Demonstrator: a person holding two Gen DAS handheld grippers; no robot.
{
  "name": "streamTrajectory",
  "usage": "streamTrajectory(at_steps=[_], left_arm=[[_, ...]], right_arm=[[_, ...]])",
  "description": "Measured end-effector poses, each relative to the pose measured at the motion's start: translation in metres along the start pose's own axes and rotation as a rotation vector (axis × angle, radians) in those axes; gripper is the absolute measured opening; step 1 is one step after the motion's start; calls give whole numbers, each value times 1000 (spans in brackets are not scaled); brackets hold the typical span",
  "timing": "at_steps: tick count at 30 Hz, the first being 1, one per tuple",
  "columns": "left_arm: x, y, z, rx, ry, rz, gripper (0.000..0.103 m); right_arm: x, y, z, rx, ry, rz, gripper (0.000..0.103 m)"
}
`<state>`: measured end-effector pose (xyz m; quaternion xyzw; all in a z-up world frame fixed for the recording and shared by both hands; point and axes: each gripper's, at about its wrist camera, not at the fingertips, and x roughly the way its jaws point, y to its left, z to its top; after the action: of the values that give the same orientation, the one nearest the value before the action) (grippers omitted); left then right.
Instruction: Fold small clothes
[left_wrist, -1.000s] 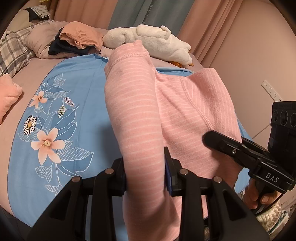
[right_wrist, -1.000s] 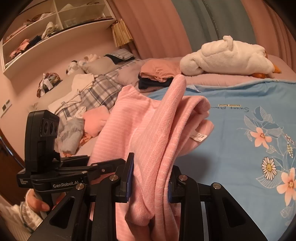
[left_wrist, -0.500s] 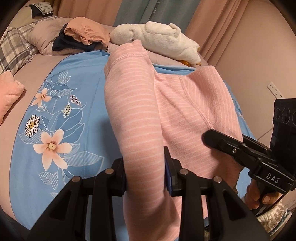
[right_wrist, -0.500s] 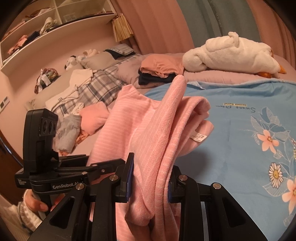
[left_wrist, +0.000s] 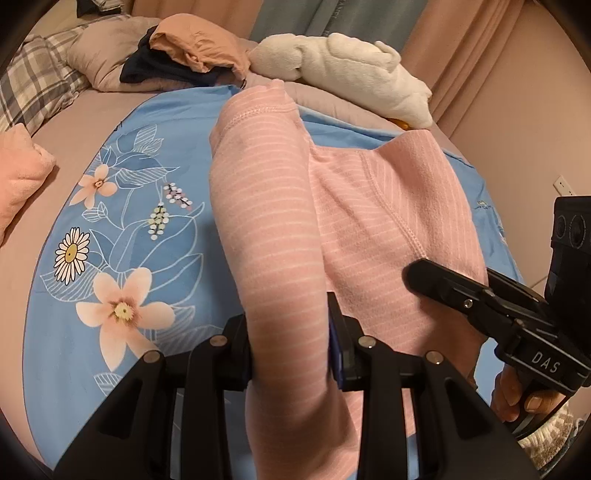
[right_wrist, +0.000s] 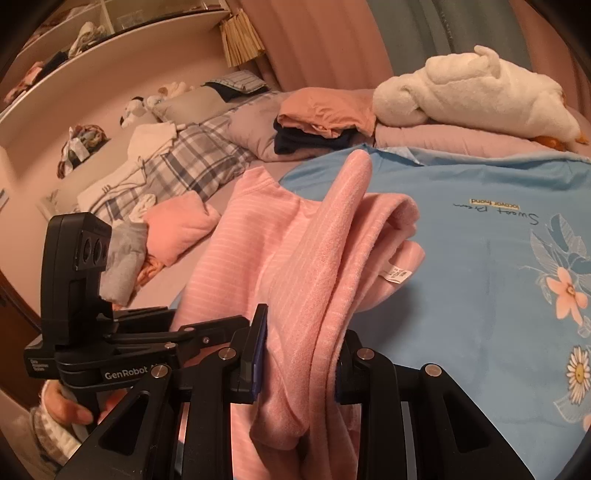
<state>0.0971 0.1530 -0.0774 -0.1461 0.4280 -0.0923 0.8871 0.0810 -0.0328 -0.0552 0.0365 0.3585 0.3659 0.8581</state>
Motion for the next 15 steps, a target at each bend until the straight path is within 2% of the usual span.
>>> streamTrajectory(at_steps=[15], left_arm=[[35,35,25,-23,23,21,31]], right_arm=[[45,-6,15,14,24,-16,30]])
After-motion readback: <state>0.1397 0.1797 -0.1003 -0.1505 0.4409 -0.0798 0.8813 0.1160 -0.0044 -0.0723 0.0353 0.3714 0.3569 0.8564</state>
